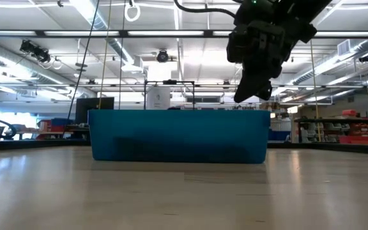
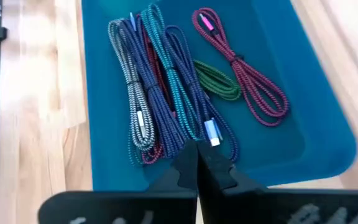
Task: Pick and place USB-C Cables
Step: Adjust the blue bin
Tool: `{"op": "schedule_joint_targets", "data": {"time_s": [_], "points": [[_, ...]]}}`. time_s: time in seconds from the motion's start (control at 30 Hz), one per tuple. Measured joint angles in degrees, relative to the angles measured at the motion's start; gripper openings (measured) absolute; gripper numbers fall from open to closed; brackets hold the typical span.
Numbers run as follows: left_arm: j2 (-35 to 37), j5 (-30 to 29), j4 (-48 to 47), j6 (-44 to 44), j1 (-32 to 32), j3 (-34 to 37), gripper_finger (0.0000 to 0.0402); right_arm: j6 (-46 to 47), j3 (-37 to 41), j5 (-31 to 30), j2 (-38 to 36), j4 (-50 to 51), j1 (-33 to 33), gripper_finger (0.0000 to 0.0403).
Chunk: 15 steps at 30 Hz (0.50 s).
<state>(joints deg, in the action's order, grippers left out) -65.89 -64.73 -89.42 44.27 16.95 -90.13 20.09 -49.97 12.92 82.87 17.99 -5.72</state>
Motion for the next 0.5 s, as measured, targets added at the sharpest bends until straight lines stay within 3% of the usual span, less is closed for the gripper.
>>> {"op": "schedule_joint_targets", "data": {"time_s": [0.17,0.5], "points": [[0.0,0.0,0.0,0.0,0.0,0.0,0.0002,1.0,2.8,-1.1,0.0,-5.0,0.9,0.0000],[0.0,0.0,0.0,0.0,0.0,0.0,0.0002,0.7,5.2,-2.1,0.0,-5.0,0.9,0.0000]]}}
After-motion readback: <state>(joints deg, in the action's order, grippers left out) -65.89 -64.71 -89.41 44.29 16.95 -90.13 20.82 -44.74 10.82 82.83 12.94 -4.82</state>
